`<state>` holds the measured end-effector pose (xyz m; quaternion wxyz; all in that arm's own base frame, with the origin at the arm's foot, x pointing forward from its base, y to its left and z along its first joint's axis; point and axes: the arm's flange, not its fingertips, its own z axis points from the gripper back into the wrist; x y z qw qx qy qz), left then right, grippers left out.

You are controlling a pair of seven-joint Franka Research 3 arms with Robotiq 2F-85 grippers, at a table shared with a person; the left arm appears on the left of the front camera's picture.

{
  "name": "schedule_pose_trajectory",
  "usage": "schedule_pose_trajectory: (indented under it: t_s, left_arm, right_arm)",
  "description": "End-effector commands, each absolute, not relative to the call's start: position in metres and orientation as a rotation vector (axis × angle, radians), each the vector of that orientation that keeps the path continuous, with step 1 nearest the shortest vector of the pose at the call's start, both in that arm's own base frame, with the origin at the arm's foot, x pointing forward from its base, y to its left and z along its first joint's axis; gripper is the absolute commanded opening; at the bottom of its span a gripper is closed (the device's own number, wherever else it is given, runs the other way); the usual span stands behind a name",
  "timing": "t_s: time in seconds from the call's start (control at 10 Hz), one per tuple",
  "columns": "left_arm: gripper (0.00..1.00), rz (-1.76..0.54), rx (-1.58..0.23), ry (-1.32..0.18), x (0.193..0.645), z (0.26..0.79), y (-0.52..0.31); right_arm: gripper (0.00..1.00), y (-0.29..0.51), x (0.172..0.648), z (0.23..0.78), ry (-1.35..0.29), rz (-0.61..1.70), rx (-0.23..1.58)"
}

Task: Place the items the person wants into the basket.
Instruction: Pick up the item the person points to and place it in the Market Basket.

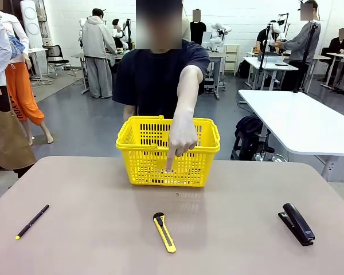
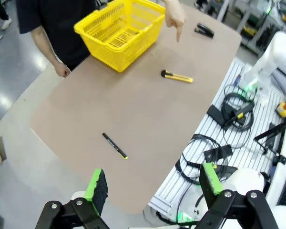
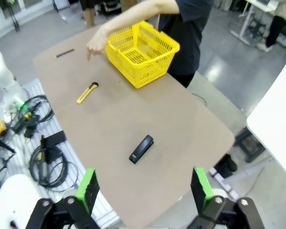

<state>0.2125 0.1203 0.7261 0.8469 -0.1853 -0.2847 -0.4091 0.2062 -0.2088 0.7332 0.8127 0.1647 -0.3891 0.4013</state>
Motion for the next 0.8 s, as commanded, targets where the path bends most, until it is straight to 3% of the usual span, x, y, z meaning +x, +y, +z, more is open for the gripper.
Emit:
schedule_pose_trajectory:
  t_s: [0.0, 0.3, 0.7]
  left_arm:
    - [1.0, -0.897, -0.279, -0.426, 0.24, 0.728, 0.027]
    - [1.0, -0.869, -0.154, -0.281, 0.256, 0.685, -0.089]
    - [1.0, -0.582, 0.123, -0.188, 0.252, 0.578, -0.189]
  right_arm:
    - [1.0, -0.209, 0.207, 0.734, -0.835, 0.859, 0.368]
    - [1.0, -0.209, 0.207, 0.734, -0.835, 0.859, 0.368]
    - [1.0, -0.209, 0.207, 0.734, -0.835, 0.859, 0.368]
